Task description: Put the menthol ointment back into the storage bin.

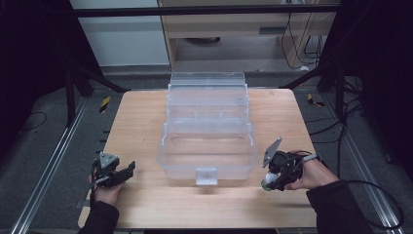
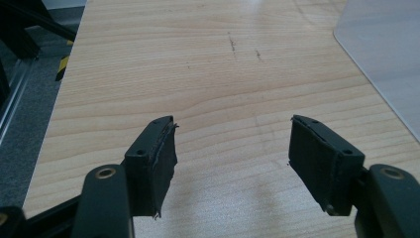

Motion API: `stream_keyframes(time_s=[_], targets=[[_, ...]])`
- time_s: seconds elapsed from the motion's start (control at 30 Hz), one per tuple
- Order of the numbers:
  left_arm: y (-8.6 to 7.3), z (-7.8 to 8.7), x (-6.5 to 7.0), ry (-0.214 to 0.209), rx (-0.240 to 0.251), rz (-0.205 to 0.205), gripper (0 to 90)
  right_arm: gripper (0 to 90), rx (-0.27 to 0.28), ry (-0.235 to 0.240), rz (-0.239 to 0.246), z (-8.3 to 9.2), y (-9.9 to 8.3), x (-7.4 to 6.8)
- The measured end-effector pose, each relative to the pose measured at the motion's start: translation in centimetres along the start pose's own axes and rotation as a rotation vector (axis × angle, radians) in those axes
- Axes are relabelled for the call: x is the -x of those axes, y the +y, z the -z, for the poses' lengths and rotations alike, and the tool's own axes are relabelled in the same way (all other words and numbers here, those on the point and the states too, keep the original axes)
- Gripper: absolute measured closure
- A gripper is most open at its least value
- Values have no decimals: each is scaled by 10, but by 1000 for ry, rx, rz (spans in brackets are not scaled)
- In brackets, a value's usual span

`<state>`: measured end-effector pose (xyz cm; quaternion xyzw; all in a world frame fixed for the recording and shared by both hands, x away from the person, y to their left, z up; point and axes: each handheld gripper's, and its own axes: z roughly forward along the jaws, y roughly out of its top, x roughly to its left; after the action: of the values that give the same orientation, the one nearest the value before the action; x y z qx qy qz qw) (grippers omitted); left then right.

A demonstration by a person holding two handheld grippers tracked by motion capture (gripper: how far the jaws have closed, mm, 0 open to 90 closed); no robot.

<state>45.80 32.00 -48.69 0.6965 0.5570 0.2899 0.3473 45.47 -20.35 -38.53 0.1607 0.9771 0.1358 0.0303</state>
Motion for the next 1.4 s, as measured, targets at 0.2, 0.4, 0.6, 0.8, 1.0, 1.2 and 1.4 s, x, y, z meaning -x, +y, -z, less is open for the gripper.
stream_keyframes(time_s=[0.2,0.4,0.6,0.8,1.0,1.2,1.4], targets=[[0,0,0,1,1,0,341,504,4,-5,-4,10,6,1],[0,0,0,4,1,1,340,504,19,-18,-10,24,10,1],[0,0,0,2,-1,2,340,504,36,-25,-24,40,14,4],[0,0,0,2,1,2,340,504,34,-32,-13,51,20,6],[0,0,0,0,-2,2,339,504,43,-43,-19,65,29,9],[0,0,-1,1,0,3,339,504,48,-44,-15,76,41,15],[0,0,-1,2,0,4,339,504,60,-43,-15,77,52,21]])
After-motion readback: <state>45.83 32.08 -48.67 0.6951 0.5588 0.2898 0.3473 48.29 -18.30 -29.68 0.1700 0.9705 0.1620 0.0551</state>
